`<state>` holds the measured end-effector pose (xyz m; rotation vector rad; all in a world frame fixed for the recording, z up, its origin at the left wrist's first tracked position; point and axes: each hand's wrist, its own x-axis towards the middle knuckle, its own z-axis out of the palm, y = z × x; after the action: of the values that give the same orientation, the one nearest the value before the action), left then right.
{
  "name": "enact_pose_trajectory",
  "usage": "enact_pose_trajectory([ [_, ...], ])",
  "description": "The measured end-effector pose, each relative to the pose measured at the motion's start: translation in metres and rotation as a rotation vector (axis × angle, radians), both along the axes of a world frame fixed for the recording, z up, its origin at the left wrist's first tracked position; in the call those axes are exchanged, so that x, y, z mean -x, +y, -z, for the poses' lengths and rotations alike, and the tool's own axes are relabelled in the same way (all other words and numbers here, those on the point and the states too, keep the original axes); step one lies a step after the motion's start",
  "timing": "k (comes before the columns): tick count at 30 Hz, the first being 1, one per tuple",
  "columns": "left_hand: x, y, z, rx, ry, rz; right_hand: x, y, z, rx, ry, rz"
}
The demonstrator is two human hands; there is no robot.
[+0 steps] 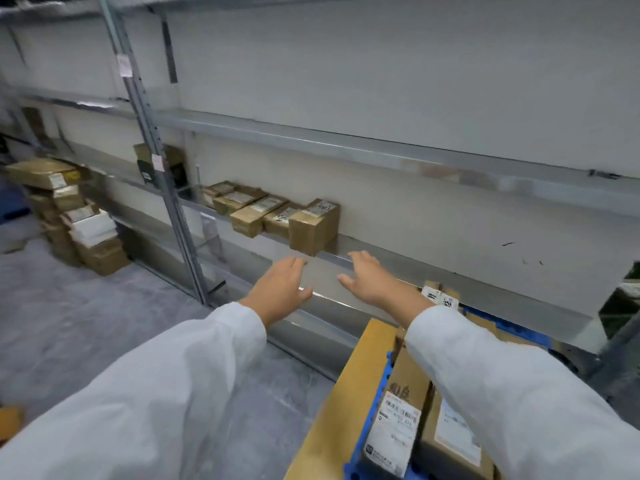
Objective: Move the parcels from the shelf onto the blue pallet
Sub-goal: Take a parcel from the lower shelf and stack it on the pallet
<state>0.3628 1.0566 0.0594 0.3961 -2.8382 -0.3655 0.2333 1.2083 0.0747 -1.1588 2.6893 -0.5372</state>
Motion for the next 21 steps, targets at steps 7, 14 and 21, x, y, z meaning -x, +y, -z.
enact_pose_trajectory([
  [7,-0.064,-0.092,-0.022,0.068,0.072,-0.146,-0.04,-0.106,-0.029,-0.007,0.083,-0.171],
  [14,-0.103,-0.205,-0.02,0.073,0.09,-0.182,-0.087,-0.229,-0.033,-0.03,0.093,-0.268],
  [21,-0.132,-0.33,-0.01,0.048,0.11,-0.182,-0.119,-0.359,-0.022,-0.05,0.07,-0.24],
])
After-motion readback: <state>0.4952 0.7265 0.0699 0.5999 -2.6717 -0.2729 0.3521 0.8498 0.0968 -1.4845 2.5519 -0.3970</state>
